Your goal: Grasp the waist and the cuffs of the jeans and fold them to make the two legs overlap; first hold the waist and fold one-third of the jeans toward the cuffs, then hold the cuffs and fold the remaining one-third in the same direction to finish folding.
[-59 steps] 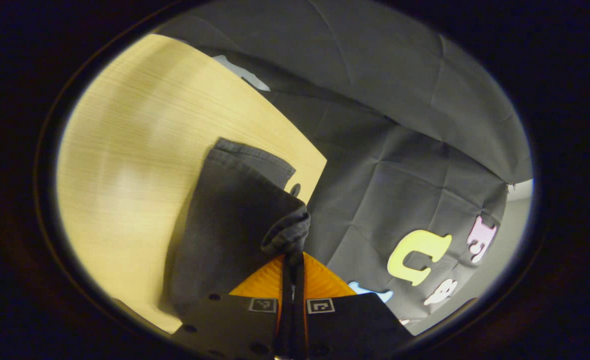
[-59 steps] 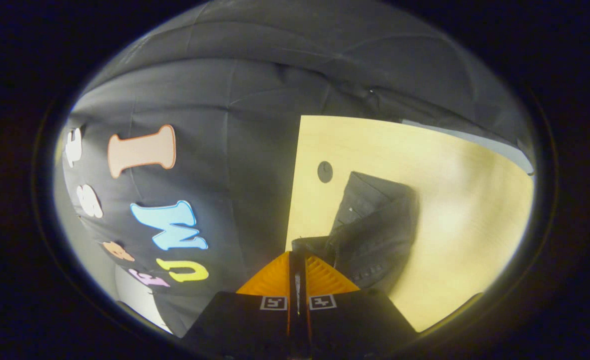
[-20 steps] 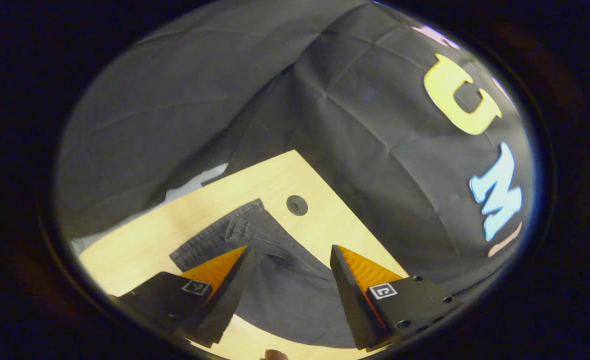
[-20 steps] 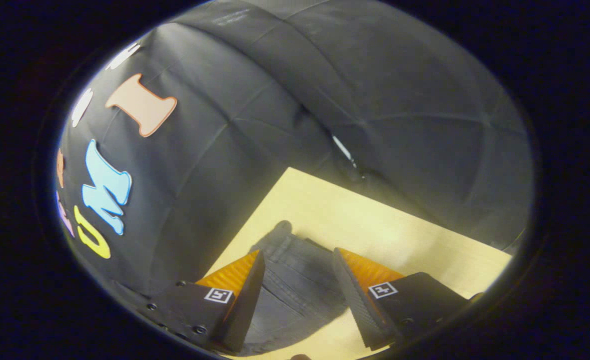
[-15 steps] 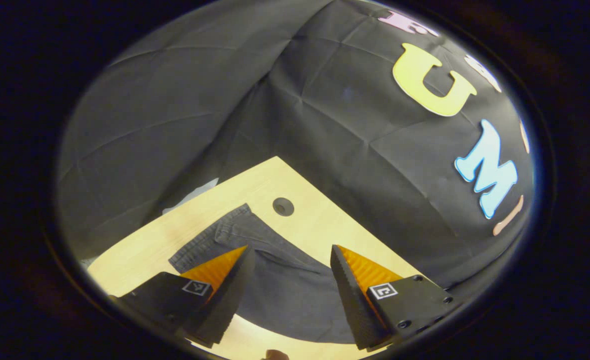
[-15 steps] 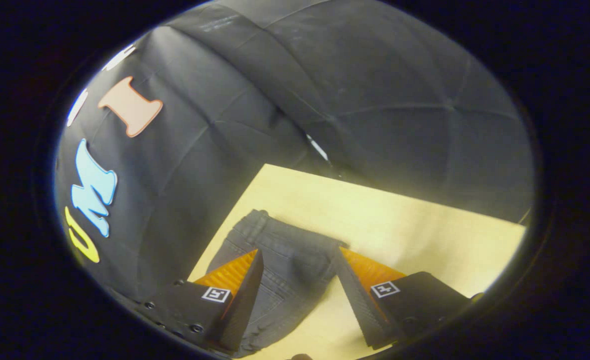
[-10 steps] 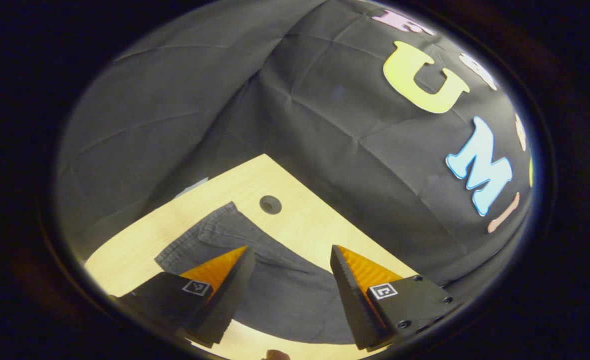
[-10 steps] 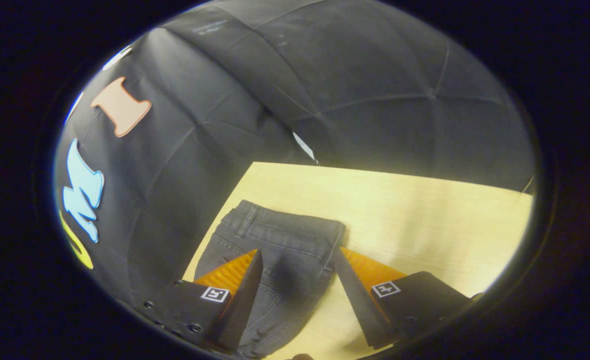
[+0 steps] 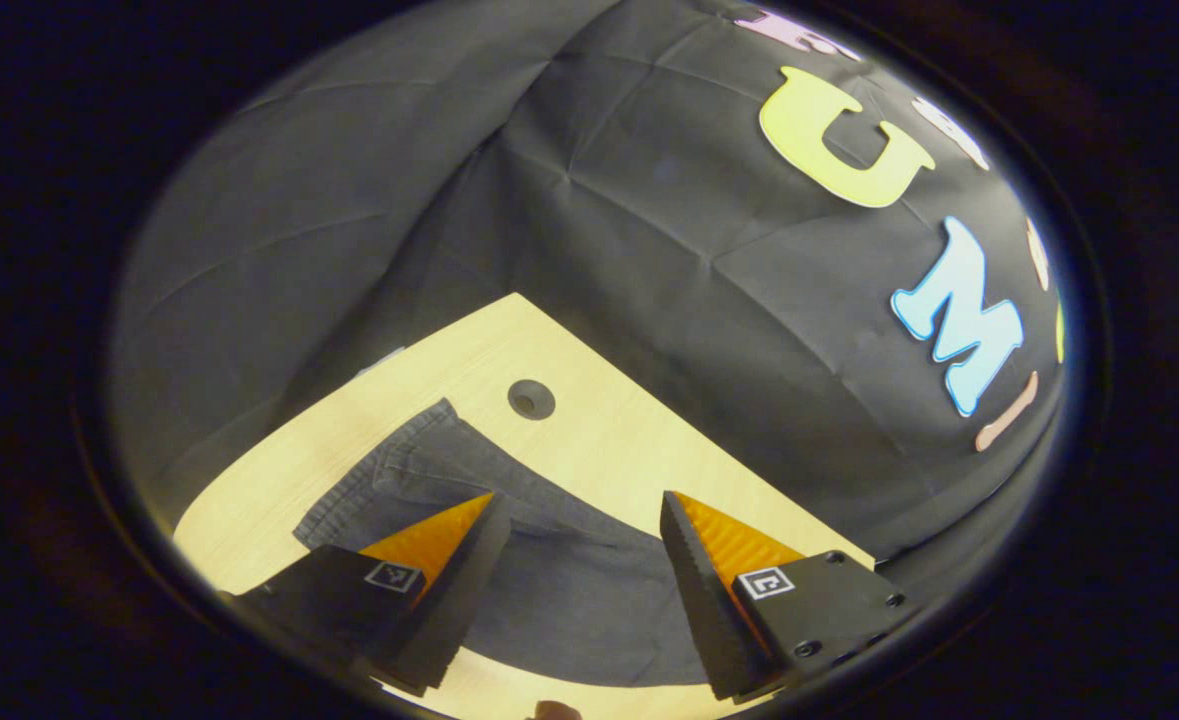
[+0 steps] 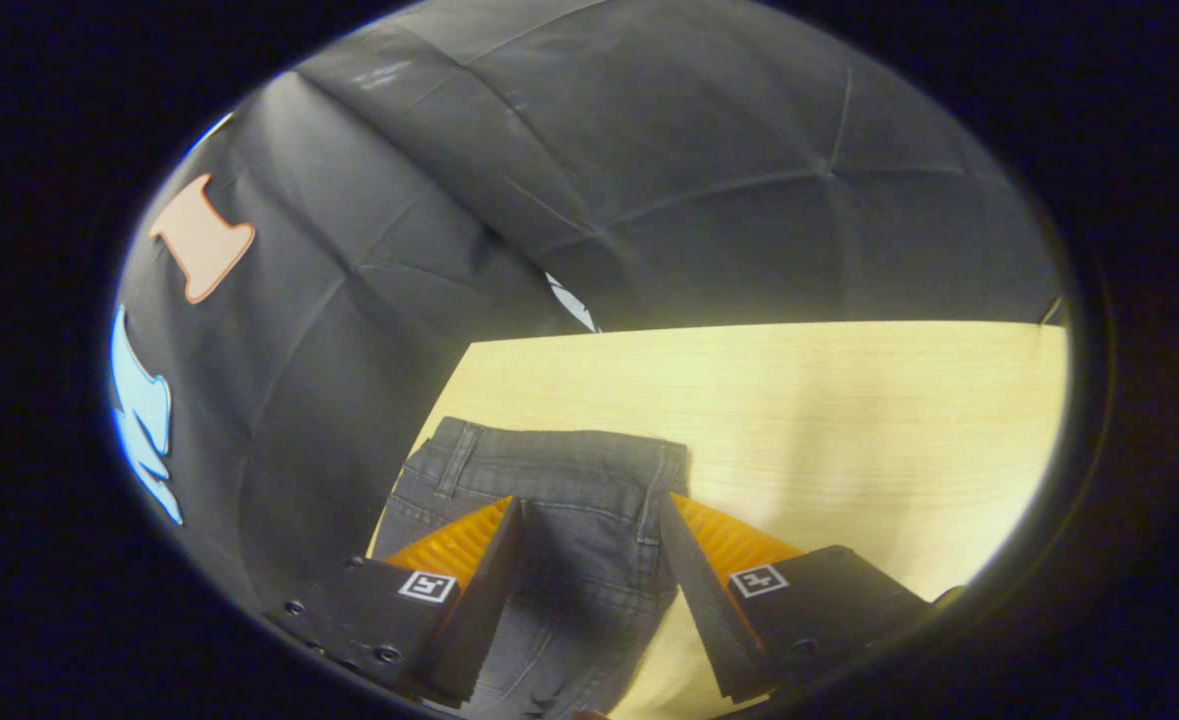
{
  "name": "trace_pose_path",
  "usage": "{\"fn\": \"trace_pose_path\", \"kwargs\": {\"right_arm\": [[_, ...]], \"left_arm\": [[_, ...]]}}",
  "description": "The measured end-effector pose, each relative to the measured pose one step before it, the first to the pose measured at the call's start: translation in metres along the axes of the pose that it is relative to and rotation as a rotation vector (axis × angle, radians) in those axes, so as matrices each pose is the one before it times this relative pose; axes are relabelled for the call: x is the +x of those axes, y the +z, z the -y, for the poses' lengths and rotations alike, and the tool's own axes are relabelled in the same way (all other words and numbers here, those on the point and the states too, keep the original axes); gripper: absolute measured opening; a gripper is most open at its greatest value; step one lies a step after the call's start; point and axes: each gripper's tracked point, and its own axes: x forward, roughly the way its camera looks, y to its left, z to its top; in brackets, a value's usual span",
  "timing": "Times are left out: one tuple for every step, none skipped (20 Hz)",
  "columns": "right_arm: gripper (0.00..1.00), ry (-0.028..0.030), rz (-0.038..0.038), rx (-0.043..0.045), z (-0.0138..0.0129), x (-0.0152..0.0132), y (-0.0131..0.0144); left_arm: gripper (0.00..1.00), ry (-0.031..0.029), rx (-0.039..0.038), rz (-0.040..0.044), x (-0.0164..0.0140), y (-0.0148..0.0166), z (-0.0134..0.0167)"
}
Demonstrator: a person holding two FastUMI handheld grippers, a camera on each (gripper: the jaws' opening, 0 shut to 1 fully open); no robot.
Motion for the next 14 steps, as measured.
{"fn": "trace_pose_path", "kwargs": {"right_arm": [[0.83, 0.00174, 0.00614, 0.00178, 0.00030, 0.00012, -0.00141], [0.84, -0.00065, -0.00378, 0.00044, 0.00014, 0.00051, -0.00038], [0.84, -0.00566, 0.00961, 0.01118, 0.00053, -0.00103, 0.00195], [0.84, -0.00218, -0.00065, 0.00627, -0.00189, 0.00195, 0.00081], [0.84, 0.00731, -0.00054, 0.00099, 0.00028, 0.00118, -0.00167], [0.85, 0.01359, -0.01127, -0.00335, -0.00105, 0.00033, -0.00058], [0.86, 0.01344, -0.01854, -0.00659, -0.00137, -0.00162, -0.00083], [0.87, 0.01041, -0.02433, -0.00460, 0.00083, -0.00046, -0.00138], [0.87, 0.00472, -0.01422, -0.00369, 0.00191, 0.00023, 0.00071], [0.83, 0.00053, -0.01879, -0.00786, 0.00525, 0.00222, -0.00162], [0.70, 0.00363, -0.00062, -0.00730, 0.00518, -0.00347, 0.00353], [0.58, 0.00229, -0.01038, -0.01080, 0.00457, 0.00416, 0.00419], [0.57, 0.01035, -0.00467, -0.00416, 0.00084, -0.00613, -0.00349], [0.41, 0.00663, -0.01053, -0.00193, 0.00026, 0.00137, 0.00066]], "left_arm": [[0.99, -0.00332, 0.00034, 0.00114, -0.00149, 0.00070, 0.00101], [0.99, -0.00494, -0.00618, 0.00055, -0.00068, 0.00081, 0.00221], [0.99, -0.00838, -0.00955, -0.00471, -0.00040, -0.00179, 0.00136], [0.99, -0.00665, -0.01243, -0.00458, -0.00233, -0.00217, 0.00000], [0.99, -0.00358, -0.00937, -0.00257, -0.00096, -0.00068, 0.00064], [0.99, -0.00383, -0.00599, 0.00138, -0.00216, -0.00012, 0.00079], [0.99, -0.00161, -0.00228, 0.00608, -0.00148, 0.00162, 0.00096], [0.99, 0.00386, -0.00049, 0.00847, -0.00244, 0.00203, -0.00156], [0.99, 0.00309, -0.00550, 0.00615, -0.00055, 0.00125, -0.00031], [0.99, -0.00254, -0.01133, 0.00328, -0.00249, 0.00050, 0.00052], [0.99, -0.00021, -0.01084, 0.00130, -0.00049, -0.00020, -0.00090], [0.99, 0.00008, -0.00804, 0.00004, -0.00156, -0.00192, -0.00088], [0.99, 0.00091, -0.00307, -0.00064, -0.00093, -0.00295, -0.00045], [0.99, 0.00238, 0.00078, -0.00208, -0.00167, -0.00387, -0.00060]]}}
